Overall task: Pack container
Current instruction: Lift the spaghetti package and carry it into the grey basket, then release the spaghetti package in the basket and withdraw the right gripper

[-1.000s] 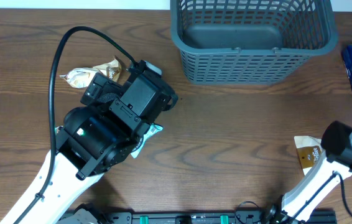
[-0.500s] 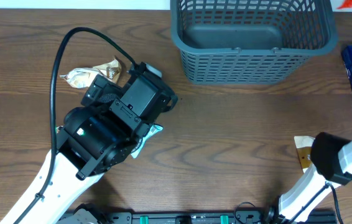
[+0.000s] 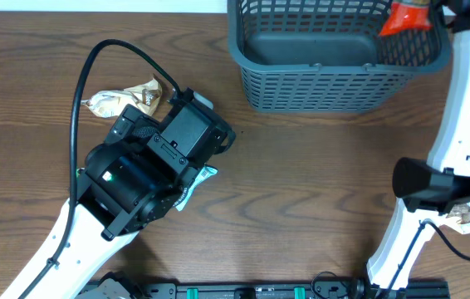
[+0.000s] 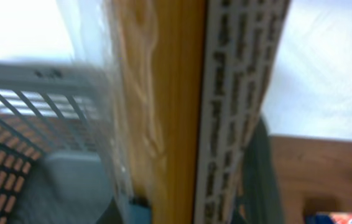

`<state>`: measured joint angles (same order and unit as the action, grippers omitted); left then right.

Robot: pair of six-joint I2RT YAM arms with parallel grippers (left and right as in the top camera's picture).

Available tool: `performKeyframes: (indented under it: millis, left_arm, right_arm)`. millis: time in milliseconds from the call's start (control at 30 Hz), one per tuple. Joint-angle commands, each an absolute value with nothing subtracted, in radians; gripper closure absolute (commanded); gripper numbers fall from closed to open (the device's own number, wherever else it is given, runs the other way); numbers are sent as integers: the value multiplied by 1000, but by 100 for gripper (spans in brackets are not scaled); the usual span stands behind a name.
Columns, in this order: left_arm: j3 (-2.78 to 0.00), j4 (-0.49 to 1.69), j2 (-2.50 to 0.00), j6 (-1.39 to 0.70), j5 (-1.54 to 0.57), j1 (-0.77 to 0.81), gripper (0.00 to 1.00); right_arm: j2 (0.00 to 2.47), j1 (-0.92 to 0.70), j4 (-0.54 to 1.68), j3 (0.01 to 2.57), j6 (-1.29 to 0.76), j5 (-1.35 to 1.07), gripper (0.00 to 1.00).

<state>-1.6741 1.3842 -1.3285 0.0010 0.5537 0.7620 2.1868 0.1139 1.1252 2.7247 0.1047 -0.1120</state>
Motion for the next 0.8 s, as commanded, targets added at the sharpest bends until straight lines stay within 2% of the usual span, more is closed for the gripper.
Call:
performKeyframes:
  millis: [0, 600, 767]
  left_arm:
    - [-1678, 1393, -1319, 3, 540, 758, 1]
    - [-1678, 1399, -1319, 3, 531, 758, 1]
    - [-1678, 1410, -1319, 3, 531, 758, 1]
  right_arm:
    - [2146, 117, 1084, 2707, 79, -65, 98]
    - [2147, 118, 1012, 2409, 59, -11, 98]
    - [2147, 118, 1005, 2397, 60, -11, 98]
